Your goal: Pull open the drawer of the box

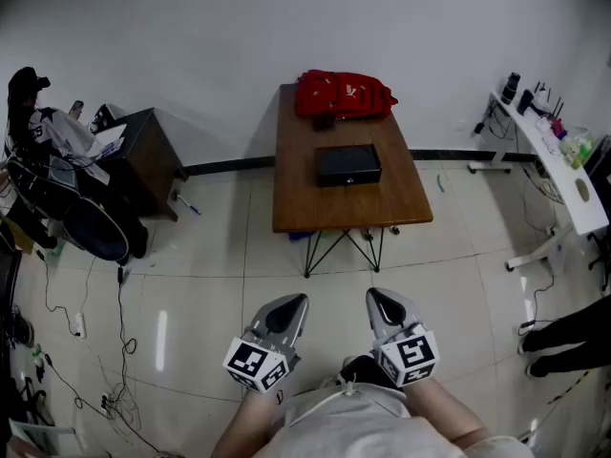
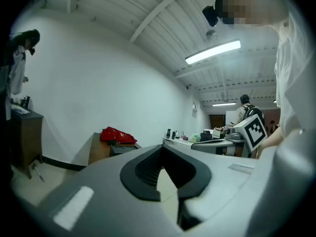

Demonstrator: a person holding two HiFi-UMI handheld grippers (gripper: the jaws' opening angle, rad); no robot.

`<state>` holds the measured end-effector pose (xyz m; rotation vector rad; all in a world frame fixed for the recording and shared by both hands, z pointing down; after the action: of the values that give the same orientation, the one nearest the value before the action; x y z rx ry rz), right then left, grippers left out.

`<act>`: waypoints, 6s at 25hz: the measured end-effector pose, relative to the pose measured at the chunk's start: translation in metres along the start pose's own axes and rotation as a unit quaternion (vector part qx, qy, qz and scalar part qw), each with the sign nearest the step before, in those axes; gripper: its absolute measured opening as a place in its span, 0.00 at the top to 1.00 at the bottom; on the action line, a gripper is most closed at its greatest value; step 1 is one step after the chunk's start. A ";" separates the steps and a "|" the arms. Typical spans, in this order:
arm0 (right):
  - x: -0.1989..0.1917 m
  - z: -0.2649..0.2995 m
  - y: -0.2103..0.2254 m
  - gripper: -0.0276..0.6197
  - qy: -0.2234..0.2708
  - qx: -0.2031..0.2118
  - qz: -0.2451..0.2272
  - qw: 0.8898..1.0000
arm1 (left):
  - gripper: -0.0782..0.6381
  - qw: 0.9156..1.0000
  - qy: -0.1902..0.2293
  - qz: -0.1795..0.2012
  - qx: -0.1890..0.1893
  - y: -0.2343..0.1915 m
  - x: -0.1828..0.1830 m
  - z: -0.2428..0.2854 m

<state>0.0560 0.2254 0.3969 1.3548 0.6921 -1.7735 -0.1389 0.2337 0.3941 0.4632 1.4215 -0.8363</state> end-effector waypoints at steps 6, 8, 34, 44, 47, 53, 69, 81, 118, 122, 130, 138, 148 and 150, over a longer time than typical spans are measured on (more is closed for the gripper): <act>-0.003 0.027 0.017 0.95 -0.004 0.008 0.001 1.000 | 0.88 1.000 0.001 -0.005 0.006 -0.018 -0.006 0.019; -0.005 0.039 0.024 0.95 -0.004 0.011 -0.003 1.000 | 0.88 1.000 -0.002 -0.007 0.011 -0.028 -0.008 0.028; 0.039 0.294 0.250 0.95 -0.081 0.026 0.023 0.996 | 0.88 0.998 -0.040 -0.025 0.042 -0.203 0.039 0.301; 0.019 0.346 0.263 0.95 -0.142 0.005 0.052 0.989 | 0.88 0.996 -0.076 -0.043 0.017 -0.246 0.031 0.339; 0.008 0.364 0.263 0.95 -0.173 -0.013 0.053 0.983 | 0.88 0.994 -0.094 -0.048 0.008 -0.260 0.025 0.347; -0.021 0.397 0.262 0.95 -0.223 -0.032 0.061 0.972 | 0.88 0.989 -0.126 -0.072 -0.003 -0.282 0.000 0.358; -0.085 0.453 0.276 0.75 -0.300 -0.063 0.119 0.944 | 0.88 0.979 -0.157 -0.130 -0.019 -0.301 -0.053 0.374; -0.088 0.459 0.276 0.84 -0.305 -0.076 0.145 0.938 | 0.88 0.977 -0.165 -0.132 -0.027 -0.301 -0.057 0.370; -0.124 0.362 0.233 0.84 -0.335 -0.016 0.171 0.926 | 0.88 0.980 -0.164 -0.110 -0.016 -0.229 -0.067 0.318; -0.115 0.356 0.233 0.81 -0.325 0.000 0.176 0.929 | 0.88 0.981 -0.161 -0.107 -0.008 -0.230 -0.065 0.317; -0.022 0.335 0.253 0.95 -0.181 -0.014 0.111 0.977 | 0.88 0.991 -0.107 -0.078 0.010 -0.237 -0.021 0.326; 0.038 0.311 0.258 0.95 -0.051 0.019 0.028 0.998 | 0.88 0.998 -0.048 -0.037 0.026 -0.225 0.029 0.326; 0.037 0.269 0.241 0.95 -0.037 0.009 -0.001 0.999 | 0.88 0.999 -0.035 -0.027 0.024 -0.195 0.033 0.298; 0.036 0.258 0.232 0.95 -0.034 0.006 -0.002 0.999 | 0.88 0.999 -0.036 -0.025 0.024 -0.187 0.029 0.285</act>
<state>0.1087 -0.1166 0.4439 1.2953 0.6485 -1.8204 -0.0876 -0.1020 0.4394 0.4299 1.3533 -0.9203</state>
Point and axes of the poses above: the fingertips, and each gripper's own axes: z forward along the fingers, y to its right, x out of its top, the point moved 6 cm from there along -z, backward along the fingers, and after that the axes turned 5 degrees about -y, right-handed, at the moved point
